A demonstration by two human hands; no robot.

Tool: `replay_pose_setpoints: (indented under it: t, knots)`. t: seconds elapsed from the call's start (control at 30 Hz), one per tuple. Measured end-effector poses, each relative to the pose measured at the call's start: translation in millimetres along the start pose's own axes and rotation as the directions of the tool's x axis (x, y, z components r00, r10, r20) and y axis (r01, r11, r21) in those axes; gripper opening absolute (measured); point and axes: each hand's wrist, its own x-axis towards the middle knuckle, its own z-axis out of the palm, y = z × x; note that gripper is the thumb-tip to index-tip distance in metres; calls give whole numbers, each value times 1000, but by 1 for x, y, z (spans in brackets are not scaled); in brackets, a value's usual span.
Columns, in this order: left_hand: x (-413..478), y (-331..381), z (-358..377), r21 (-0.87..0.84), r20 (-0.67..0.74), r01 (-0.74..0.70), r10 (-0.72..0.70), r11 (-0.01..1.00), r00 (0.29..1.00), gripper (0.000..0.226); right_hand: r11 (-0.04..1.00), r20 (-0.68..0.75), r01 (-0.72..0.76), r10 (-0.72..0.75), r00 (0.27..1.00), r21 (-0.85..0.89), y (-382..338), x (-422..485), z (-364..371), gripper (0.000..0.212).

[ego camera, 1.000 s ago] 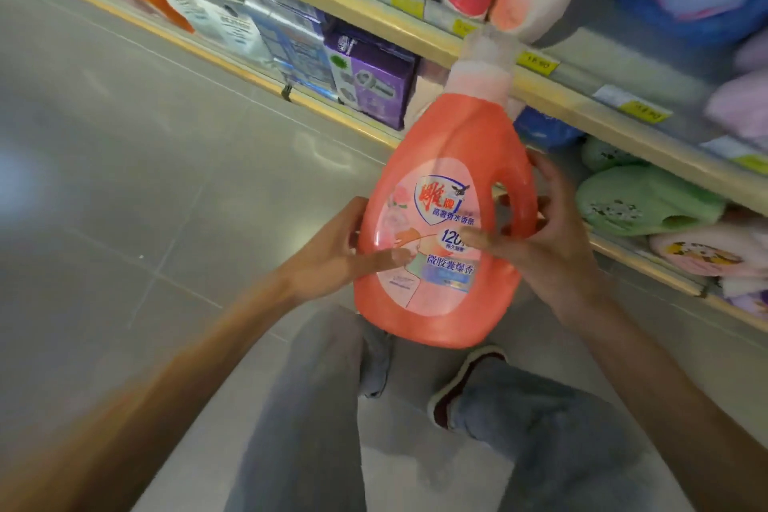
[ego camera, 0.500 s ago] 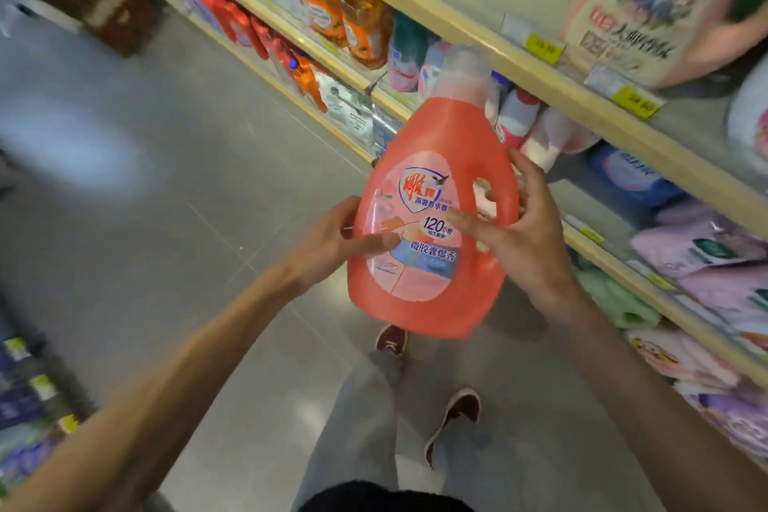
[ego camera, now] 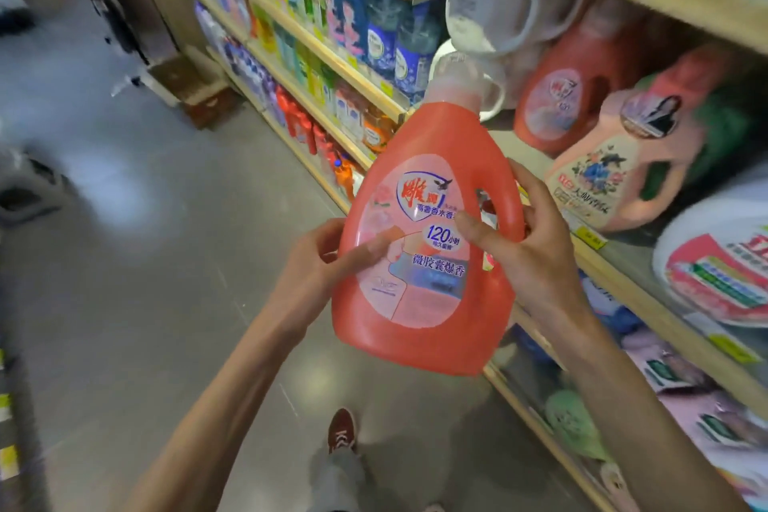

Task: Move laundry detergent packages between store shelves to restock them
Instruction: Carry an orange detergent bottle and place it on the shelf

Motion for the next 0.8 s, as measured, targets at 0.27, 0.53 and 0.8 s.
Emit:
replay_pose_setpoints:
  t: [0.27,0.53,0.8]
  knots:
    - [1,33,-25,-107,0,-76,76,991,997,43,996,-24,90,-90,996,-19,-53,5,26,76]
    - [35,30,-53,-117,52,-70,76,991,996,46,994,-67,96,-100,993,-56,-59,27,53,74]
    - [74,26,-67,-61,132,-53,61,997,989,56,997,-139,74,-71,988,21,-43,41,67,63]
